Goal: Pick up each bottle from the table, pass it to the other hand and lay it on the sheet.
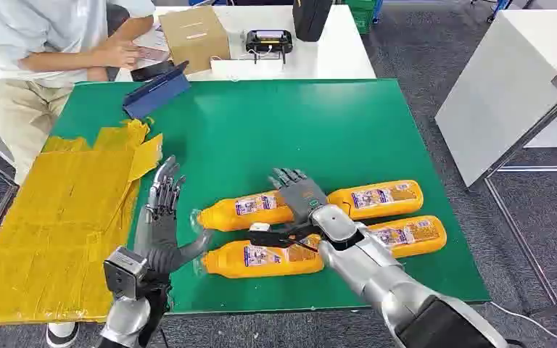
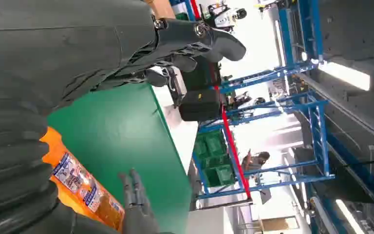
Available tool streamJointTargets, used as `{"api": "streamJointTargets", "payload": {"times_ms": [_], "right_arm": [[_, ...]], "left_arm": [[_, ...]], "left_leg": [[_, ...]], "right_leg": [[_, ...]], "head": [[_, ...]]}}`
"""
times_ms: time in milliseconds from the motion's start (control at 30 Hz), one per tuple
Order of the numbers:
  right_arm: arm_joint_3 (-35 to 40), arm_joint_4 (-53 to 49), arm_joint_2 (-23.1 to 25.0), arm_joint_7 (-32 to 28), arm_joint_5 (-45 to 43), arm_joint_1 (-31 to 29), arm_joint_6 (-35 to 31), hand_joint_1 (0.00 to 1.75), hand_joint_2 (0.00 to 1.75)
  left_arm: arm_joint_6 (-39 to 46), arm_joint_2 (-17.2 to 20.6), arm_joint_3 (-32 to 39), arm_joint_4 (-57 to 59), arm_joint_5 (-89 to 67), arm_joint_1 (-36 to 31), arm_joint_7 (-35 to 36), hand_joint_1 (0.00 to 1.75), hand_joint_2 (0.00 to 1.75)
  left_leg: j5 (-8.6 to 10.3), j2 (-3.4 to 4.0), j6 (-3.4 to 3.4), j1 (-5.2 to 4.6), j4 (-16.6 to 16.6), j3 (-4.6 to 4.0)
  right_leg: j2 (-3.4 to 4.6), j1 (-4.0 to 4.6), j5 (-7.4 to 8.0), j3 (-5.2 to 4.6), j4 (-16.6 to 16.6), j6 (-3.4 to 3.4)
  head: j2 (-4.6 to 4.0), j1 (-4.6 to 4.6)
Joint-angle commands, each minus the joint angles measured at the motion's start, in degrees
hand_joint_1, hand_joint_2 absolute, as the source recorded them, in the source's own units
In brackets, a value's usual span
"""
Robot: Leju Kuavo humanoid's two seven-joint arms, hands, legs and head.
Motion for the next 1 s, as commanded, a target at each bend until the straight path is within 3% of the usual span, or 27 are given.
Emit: {"api": "streamJointTargets", "payload": {"times_ms": [33, 533, 567, 633, 700, 1000], "right_arm": [[1.0, 8.9, 1.4, -0.2, 1.4, -3.7, 2.4, 0.0, 1.75], [5.5, 13.6, 2.9, -0.3, 5.4, -3.4, 7.7, 0.03, 1.75], [6.2, 14.0, 2.8, 0.9, 6.6, -3.6, 7.7, 0.33, 1.75], [6.3, 14.0, 2.7, 1.1, 6.9, -3.5, 7.7, 1.29, 1.75], [6.3, 14.3, 2.6, 1.4, 7.2, -3.4, 8.2, 1.38, 1.75], [5.9, 14.5, 2.2, 2.9, 7.6, -2.8, 7.1, 1.41, 1.75]], "left_arm": [[-0.1, -0.3, -1.7, 5.0, 0.2, -3.0, 0.2, 0.0, 1.75], [-0.9, -0.8, -4.0, 7.2, 1.7, -4.6, -1.1, 0.0, 1.75], [-0.8, -0.7, -4.2, 7.4, 1.9, -4.7, -1.1, 0.0, 1.75], [-0.7, -0.7, -4.2, 7.4, 2.0, -4.7, -1.1, 0.0, 1.75], [-0.6, -0.7, -4.3, 7.6, 2.2, -4.7, -1.2, 0.0, 1.75], [-0.6, -0.7, -4.6, 7.5, 2.2, -4.7, -1.2, 0.0, 1.75]], "left_leg": [[-0.06, -0.15, -0.07, 0.04, 0.0, 0.13], [-0.04, -0.18, -0.08, 0.06, 0.0, 0.21], [-0.02, -0.18, -0.06, 0.05, 0.0, 0.17], [-0.04, -0.17, -0.07, 0.07, 0.0, 0.27], [-0.06, -0.21, -0.09, 0.08, 0.0, 0.32], [-0.05, -0.27, -0.09, 0.1, 0.0, 0.39]], "right_leg": [[0.1, 0.01, -0.09, 0.17, 0.0, -0.08], [0.06, 0.03, -0.08, 0.25, -0.1, -0.09], [0.02, 0.01, -0.06, 0.2, 0.0, -0.07], [0.06, 0.03, -0.07, 0.29, -0.1, -0.09], [0.09, 0.03, -0.1, 0.36, -0.1, -0.11], [0.02, 0.04, -0.1, 0.44, -0.1, -0.11]], "head": [[0.0, 0.02], [0.0, 0.0], [0.0, 0.02], [0.0, 0.02], [0.0, 0.02], [0.0, 0.0]]}}
